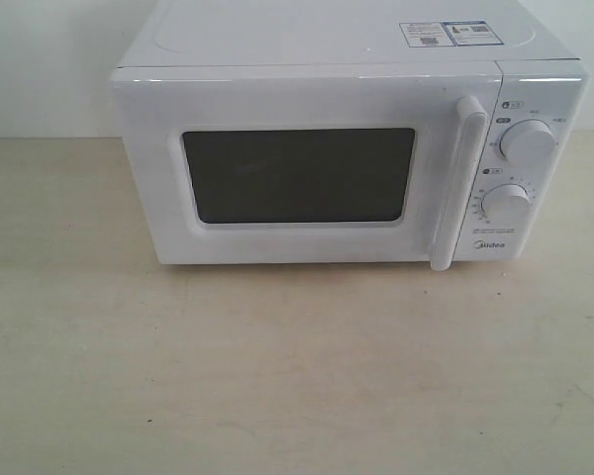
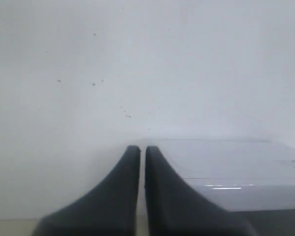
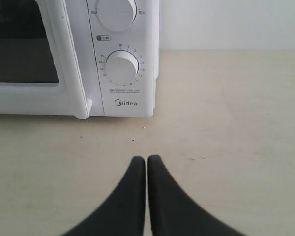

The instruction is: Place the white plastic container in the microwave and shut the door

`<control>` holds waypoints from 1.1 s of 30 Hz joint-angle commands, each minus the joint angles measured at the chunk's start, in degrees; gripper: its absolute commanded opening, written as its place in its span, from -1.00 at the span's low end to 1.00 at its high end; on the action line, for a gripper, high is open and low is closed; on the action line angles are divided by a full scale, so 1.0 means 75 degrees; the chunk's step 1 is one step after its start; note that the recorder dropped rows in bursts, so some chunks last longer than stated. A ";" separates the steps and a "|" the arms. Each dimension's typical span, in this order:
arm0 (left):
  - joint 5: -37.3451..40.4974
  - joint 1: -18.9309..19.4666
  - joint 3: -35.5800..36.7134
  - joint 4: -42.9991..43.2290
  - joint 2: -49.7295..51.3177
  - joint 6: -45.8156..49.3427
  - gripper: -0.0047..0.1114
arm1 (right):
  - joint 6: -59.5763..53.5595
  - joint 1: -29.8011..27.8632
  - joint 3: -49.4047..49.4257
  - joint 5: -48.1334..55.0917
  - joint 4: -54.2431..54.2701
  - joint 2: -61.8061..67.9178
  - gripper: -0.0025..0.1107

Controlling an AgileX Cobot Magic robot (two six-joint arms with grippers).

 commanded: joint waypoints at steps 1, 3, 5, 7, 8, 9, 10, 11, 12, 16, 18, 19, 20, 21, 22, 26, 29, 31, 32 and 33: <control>-0.0573 0.0005 0.1139 0.0350 -0.0058 0.0510 -0.84 | -0.0012 -0.0025 0.0001 -0.0031 -0.0015 -0.0030 -0.96; -0.0985 0.0005 0.1727 0.0350 -0.0058 0.0528 -0.84 | -0.0012 -0.0025 0.0001 -0.0031 -0.0015 -0.0030 -0.96; -0.1509 0.0005 0.2333 0.0291 -0.0058 0.0514 -0.84 | -0.0012 -0.0025 0.0001 -0.0031 -0.0015 -0.0030 -0.96; -0.1963 0.0005 0.2872 0.0134 -0.0058 0.0462 -0.84 | -0.0012 -0.0025 0.0001 -0.0031 -0.0015 -0.0030 -0.96; -0.2108 0.0005 0.3061 0.0068 -0.0058 0.0427 -0.84 | -0.0012 -0.0025 0.0001 -0.0031 -0.0015 -0.0030 -0.96; -0.2243 0.0005 0.3263 0.0052 -0.0058 0.0352 -0.84 | -0.0012 -0.0025 0.0001 -0.0031 -0.0015 -0.0030 -0.96; -0.2327 0.0005 0.3440 0.0052 -0.0058 0.0245 -0.84 | -0.0012 -0.0025 0.0001 -0.0031 -0.0015 -0.0030 -0.96; -0.2408 0.0005 0.3597 0.0052 -0.0058 0.0179 -0.84 | -0.0012 -0.0025 0.0001 -0.0031 -0.0015 -0.0030 -0.96; -0.2460 0.0005 0.3718 0.0052 -0.0058 0.0140 -0.84 | -0.0012 -0.0025 0.0001 -0.0031 -0.0015 -0.0030 -0.96; -0.2436 0.0005 0.3932 0.0052 -0.0058 0.0113 -0.84 | -0.0012 -0.0025 0.0001 -0.0031 -0.0015 -0.0030 -0.96; -0.2374 0.0005 0.3932 0.0052 -0.0058 0.0113 -0.84 | -0.0013 -0.0025 0.0001 -0.0010 -0.0015 -0.0030 -0.96; -0.2184 0.0005 0.3932 0.0052 -0.0058 0.0113 -0.84 | -0.0013 -0.0025 0.0001 -0.0010 -0.0015 -0.0030 -0.96; -0.2038 0.0005 0.3932 0.0052 -0.0058 0.0113 -0.84 | -0.0013 -0.0025 0.0001 -0.0010 -0.0015 -0.0030 -0.96; -0.1944 0.0005 0.3932 0.0052 -0.0058 0.0113 -0.84 | -0.0013 -0.0025 0.0001 -0.0010 -0.0015 -0.0030 -0.96; -0.1849 0.0005 0.3932 0.0066 -0.0058 0.0113 -0.84 | -0.0013 -0.0025 0.0001 -0.0010 -0.0015 -0.0030 -0.96; -0.1266 0.0005 0.3932 0.0086 -0.0058 0.0113 -0.84 | -0.0013 -0.0025 0.0001 -0.0010 -0.0015 -0.0030 -0.96; -0.0729 0.0005 0.3932 0.0086 -0.0058 0.0007 -0.84 | -0.0013 -0.0025 0.0001 -0.0010 -0.0015 -0.0030 -0.96; -0.0603 0.0005 0.3932 0.0086 -0.0058 -0.0253 -0.84 | -0.0013 -0.0025 0.0001 -0.0010 -0.0015 -0.0030 -0.96; -0.0603 0.0005 0.3932 0.0086 -0.0058 -0.0474 -0.84 | -0.0013 -0.0025 0.0001 -0.0010 -0.0015 -0.0030 -0.96; -0.0603 0.0005 0.3932 0.0086 -0.0058 -0.0650 -0.84 | -0.0013 -0.0025 0.0001 -0.0010 -0.0015 -0.0030 -0.96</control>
